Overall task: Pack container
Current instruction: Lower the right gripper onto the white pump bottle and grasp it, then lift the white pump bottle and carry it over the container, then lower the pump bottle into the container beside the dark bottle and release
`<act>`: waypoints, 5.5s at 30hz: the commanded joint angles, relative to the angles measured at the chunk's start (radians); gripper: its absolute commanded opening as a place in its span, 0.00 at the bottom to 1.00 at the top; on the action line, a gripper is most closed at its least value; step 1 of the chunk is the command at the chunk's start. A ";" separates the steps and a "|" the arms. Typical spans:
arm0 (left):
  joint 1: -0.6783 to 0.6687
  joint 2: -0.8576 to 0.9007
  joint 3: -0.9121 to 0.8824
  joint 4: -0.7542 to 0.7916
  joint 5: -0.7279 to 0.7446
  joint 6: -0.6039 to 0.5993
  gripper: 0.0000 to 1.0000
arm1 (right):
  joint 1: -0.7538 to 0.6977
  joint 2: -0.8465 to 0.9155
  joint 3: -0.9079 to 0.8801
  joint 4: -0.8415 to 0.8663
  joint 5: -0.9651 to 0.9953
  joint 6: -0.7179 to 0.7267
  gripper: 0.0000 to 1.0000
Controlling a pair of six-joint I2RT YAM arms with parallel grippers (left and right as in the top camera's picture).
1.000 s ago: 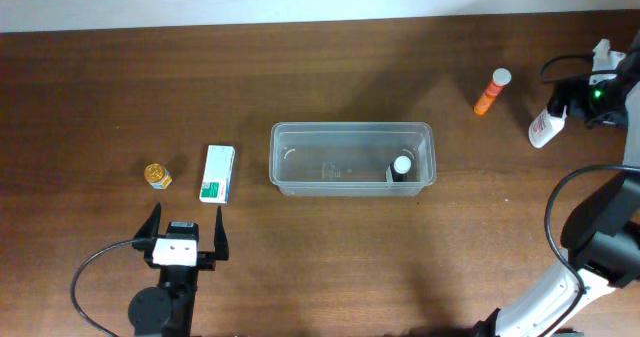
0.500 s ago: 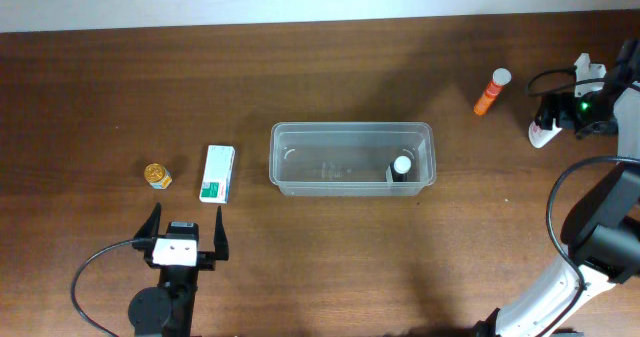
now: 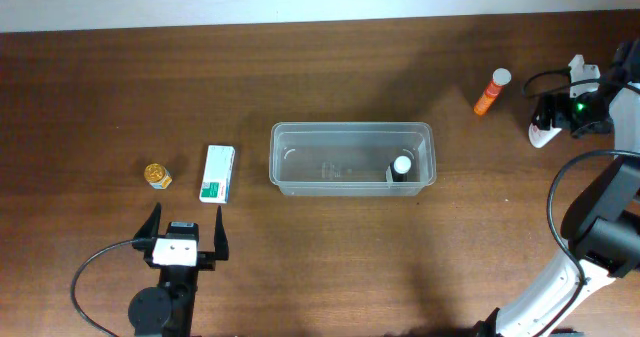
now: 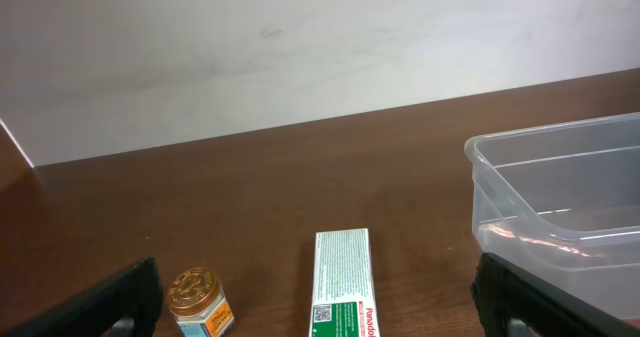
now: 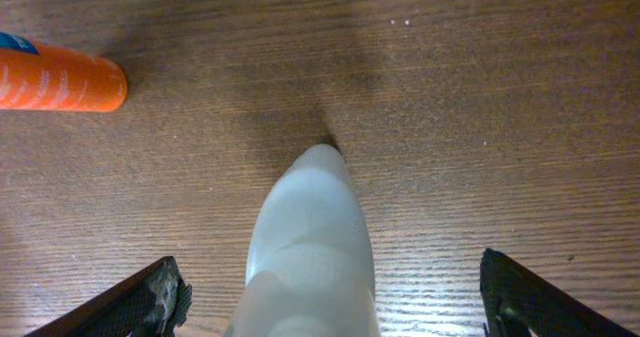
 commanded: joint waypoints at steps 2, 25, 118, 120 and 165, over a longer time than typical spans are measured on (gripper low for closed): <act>0.006 -0.006 -0.005 -0.003 0.011 0.016 0.99 | 0.003 0.014 -0.010 0.011 -0.038 -0.011 0.83; 0.006 -0.006 -0.005 -0.003 0.011 0.016 0.99 | 0.003 0.014 -0.010 0.016 -0.055 -0.009 0.49; 0.006 -0.006 -0.005 -0.003 0.011 0.016 0.99 | 0.796 -0.138 0.299 -0.468 -0.056 0.472 0.27; 0.006 -0.006 -0.005 -0.003 0.011 0.016 0.99 | 0.810 -0.138 0.252 -0.441 -0.040 0.489 0.27; 0.006 -0.006 -0.005 -0.003 0.011 0.016 0.99 | 0.837 -0.138 -0.085 -0.159 0.002 0.567 0.32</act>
